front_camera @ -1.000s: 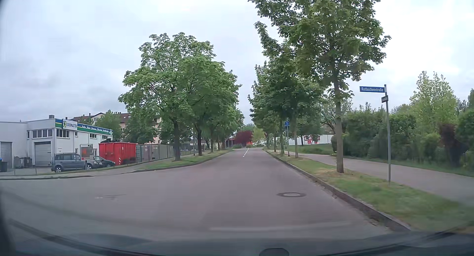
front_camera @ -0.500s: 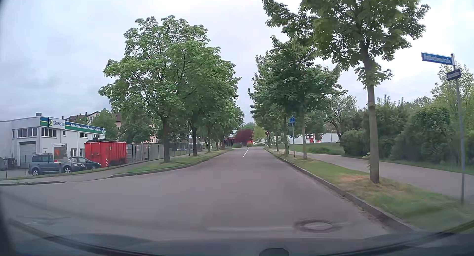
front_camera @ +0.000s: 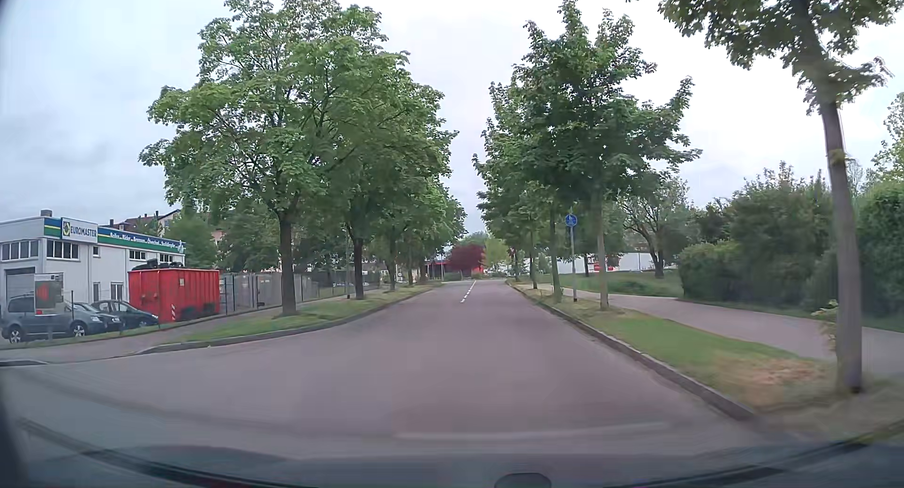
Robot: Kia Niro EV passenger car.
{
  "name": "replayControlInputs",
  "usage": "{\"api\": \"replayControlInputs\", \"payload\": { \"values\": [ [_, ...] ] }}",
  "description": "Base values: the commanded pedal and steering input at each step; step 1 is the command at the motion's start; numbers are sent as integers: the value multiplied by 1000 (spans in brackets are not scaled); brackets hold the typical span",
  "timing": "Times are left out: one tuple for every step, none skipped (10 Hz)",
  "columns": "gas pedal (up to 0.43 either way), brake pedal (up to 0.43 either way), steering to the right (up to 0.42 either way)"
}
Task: Follow the waypoints while adhering to traffic rules and regulations
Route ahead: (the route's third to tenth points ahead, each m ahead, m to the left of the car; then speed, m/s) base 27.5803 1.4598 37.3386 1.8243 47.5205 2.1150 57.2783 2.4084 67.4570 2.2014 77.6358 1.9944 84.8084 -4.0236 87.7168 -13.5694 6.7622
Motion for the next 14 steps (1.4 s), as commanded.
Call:
{"api": "replayControlInputs", "payload": {
  "values": [
    [130,0,-5],
    [138,0,-4],
    [150,0,-1],
    [150,0,1],
    [150,0,0],
    [150,0,0],
    [150,0,1],
    [150,0,2],
    [138,0,2],
    [138,0,2],
    [138,0,2],
    [150,0,2],
    [150,0,2],
    [138,0,2]
  ]
}}
